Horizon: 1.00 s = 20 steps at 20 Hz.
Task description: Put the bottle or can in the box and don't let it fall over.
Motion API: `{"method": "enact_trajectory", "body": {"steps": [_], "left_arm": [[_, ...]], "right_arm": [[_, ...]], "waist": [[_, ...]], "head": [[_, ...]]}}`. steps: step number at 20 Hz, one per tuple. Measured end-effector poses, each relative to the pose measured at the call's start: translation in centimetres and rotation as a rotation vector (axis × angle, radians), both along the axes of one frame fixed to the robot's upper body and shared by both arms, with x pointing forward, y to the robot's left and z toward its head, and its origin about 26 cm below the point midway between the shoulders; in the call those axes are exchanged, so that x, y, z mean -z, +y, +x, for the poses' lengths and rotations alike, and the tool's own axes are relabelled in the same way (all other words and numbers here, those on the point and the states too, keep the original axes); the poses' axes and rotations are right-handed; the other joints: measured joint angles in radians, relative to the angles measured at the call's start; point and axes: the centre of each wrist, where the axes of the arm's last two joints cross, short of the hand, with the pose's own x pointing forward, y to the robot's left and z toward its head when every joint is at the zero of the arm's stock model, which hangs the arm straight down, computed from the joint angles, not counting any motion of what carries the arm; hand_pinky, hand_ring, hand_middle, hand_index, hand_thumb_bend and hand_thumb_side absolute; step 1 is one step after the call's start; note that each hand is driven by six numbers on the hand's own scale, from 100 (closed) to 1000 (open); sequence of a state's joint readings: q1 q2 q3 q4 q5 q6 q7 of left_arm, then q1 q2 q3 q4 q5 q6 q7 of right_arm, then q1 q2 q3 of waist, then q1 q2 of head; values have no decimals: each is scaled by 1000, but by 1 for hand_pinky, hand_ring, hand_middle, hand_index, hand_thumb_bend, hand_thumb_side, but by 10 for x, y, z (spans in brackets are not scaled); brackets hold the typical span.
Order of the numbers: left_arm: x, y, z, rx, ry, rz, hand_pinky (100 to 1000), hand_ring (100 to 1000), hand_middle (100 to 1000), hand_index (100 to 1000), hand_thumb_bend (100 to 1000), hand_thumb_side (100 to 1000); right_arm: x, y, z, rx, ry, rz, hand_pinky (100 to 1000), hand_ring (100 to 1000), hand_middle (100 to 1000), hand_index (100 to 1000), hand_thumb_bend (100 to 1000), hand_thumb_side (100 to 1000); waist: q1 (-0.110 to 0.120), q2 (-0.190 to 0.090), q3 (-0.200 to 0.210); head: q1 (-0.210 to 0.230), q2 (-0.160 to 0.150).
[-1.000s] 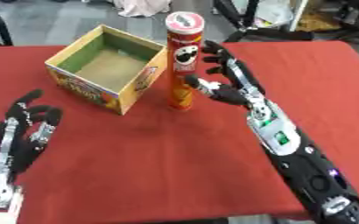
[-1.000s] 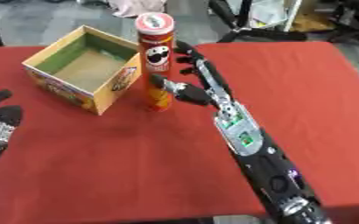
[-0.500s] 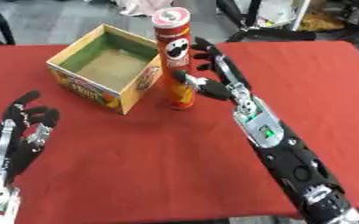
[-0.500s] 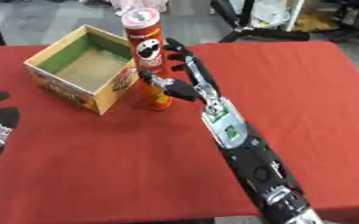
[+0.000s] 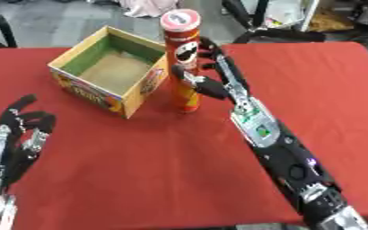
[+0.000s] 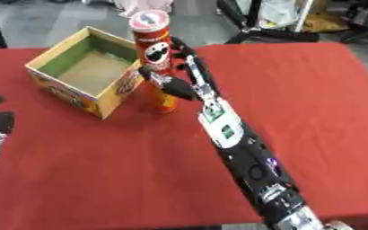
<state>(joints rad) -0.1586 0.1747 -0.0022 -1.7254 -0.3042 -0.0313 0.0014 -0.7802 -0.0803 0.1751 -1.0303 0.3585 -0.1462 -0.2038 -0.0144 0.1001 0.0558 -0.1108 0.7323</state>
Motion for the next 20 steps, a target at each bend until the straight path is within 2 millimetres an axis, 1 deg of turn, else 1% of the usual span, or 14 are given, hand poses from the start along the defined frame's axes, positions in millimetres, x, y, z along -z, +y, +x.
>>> {"method": "enact_trajectory", "body": {"steps": [5,11,12,17,19,20], "left_arm": [[0,-1,0,5,0,0,793,788,874,923,597,792],[-1,-3,1,11,-2,-6,793,788,874,923,596,793],[-2,-4,2,15,-5,-6,793,788,874,923,596,793],[-3,-5,2,23,-9,-6,793,788,875,924,596,793],[-4,-6,3,26,-13,-6,793,788,875,923,596,793],[-4,-6,3,27,-13,-6,793,788,875,923,596,793]], "right_arm": [[-1,-1,4,56,-17,-33,779,888,883,982,679,603],[1,0,9,85,-12,-51,762,873,877,977,652,578],[2,0,9,86,-6,-49,751,860,866,965,625,557],[6,2,11,73,24,-20,723,813,832,926,553,518],[6,3,12,65,33,-1,708,786,808,895,503,498],[7,4,12,61,38,10,694,751,773,858,408,457]], "waist": [[0,1,10],[5,6,27],[6,7,31],[6,13,51],[6,14,59],[6,16,63]], "head": [[-9,-5],[-24,-6],[-26,-9],[-45,-21],[-51,-23],[-53,-23]]}}
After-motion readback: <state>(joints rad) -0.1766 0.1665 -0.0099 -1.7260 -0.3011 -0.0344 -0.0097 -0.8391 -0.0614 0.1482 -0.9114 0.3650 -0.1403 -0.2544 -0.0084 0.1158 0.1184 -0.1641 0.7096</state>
